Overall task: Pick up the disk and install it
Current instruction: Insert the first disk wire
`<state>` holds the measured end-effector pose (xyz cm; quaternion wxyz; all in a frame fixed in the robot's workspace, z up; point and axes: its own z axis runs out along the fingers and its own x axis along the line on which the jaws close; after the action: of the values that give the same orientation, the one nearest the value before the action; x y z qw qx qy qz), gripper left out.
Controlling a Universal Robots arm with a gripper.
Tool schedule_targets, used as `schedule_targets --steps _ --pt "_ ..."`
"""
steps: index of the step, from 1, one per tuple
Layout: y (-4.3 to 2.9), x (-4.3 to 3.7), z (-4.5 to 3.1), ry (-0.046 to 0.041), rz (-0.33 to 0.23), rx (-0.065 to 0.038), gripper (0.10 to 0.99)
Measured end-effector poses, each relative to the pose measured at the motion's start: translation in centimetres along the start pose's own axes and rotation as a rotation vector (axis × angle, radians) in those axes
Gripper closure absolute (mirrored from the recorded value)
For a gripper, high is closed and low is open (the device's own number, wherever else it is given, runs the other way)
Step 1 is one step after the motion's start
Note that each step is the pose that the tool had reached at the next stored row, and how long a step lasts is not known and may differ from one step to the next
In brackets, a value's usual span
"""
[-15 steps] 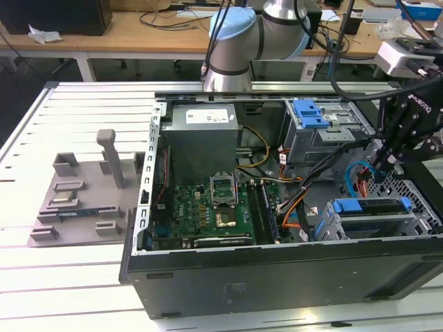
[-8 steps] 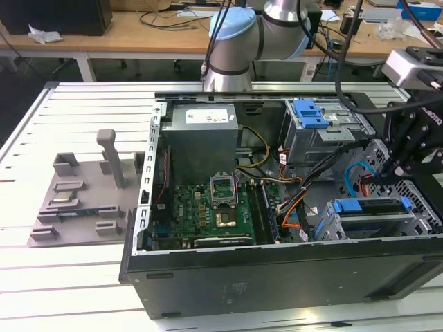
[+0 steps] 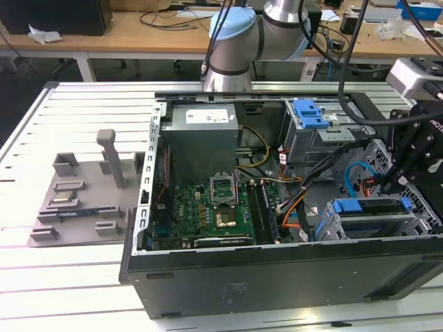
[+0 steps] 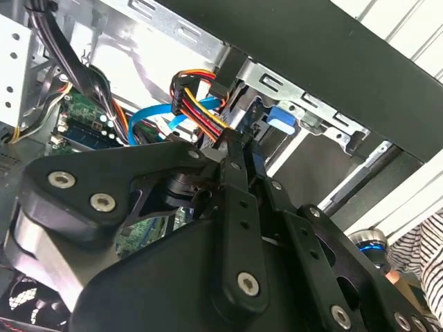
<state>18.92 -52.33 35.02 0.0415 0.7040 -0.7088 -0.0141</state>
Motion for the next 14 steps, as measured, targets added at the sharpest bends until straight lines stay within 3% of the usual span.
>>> schedule_targets --steps 7,14 --pt "0.12 0.72 0.71 -0.0002 0.000 0.000 0.918" --pt "0.11 0.70 1.51 0.0010 0.000 0.000 0.918"
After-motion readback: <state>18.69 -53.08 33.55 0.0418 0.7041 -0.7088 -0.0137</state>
